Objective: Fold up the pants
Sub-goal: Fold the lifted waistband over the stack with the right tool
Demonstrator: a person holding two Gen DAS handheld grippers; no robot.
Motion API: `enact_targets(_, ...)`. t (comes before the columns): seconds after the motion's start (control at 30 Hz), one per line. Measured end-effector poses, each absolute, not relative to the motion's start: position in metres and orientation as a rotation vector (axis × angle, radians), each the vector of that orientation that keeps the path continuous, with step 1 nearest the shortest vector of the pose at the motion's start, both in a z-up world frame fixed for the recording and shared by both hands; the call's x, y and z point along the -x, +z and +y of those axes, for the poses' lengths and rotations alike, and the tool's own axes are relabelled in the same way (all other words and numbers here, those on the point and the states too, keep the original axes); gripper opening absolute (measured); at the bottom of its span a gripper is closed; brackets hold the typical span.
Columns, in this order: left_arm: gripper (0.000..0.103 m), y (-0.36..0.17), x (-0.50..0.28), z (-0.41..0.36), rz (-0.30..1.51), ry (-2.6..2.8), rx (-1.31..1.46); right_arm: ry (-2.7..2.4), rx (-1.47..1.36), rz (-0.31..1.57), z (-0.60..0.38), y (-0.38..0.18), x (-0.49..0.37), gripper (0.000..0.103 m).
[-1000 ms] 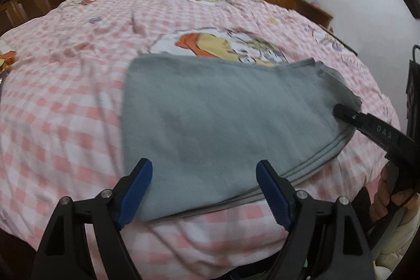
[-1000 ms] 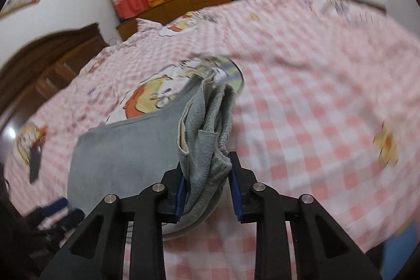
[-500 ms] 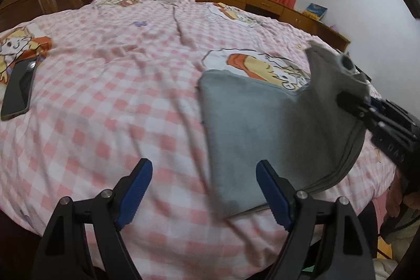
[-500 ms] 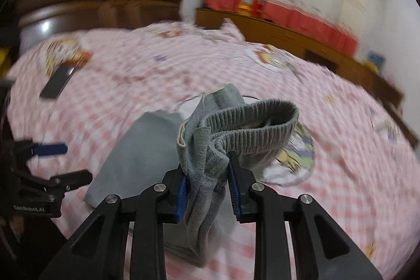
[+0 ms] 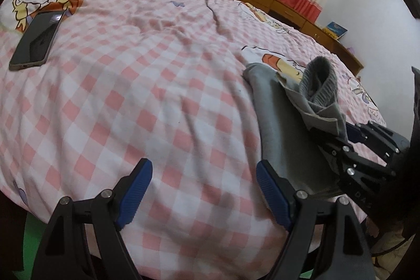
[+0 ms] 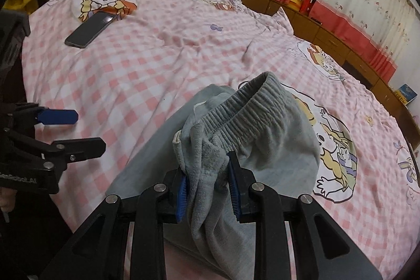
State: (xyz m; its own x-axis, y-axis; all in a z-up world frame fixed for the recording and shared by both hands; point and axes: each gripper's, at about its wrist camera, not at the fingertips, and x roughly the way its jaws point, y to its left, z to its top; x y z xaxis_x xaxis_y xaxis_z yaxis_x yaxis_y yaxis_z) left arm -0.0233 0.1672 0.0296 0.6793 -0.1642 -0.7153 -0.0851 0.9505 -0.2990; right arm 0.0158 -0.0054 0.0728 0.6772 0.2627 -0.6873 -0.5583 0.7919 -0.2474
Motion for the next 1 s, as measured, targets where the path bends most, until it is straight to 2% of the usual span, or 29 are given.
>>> enact_targets(0.07,0.084,0.029,0.023,0.167,0.827,-0.043,0.319,0.497,0.446,0.685,-0.008,0.075,-0.017,0.028)
enact_targets(0.27,0.084,0.034,0.022,0.159,0.829,-0.051,0.302,0.558,0.319,0.735,-0.018,0.084,-0.012,0.044)
enact_targets(0.43,0.084,0.049,0.019,0.146,0.805,-0.074,0.275,0.687,0.215,0.738,-0.031,0.102,0.014,0.044)
enact_targets(0.77,0.085,0.079,0.0,0.096,0.768,-0.222,0.269,0.458,0.076,0.78,-0.097,0.091,0.001,0.044)
enact_targets(1.0,0.082,0.058,-0.034,0.057,0.861,-0.248,0.221,0.381,-0.023,0.823,-0.127,0.076,-0.013,0.044)
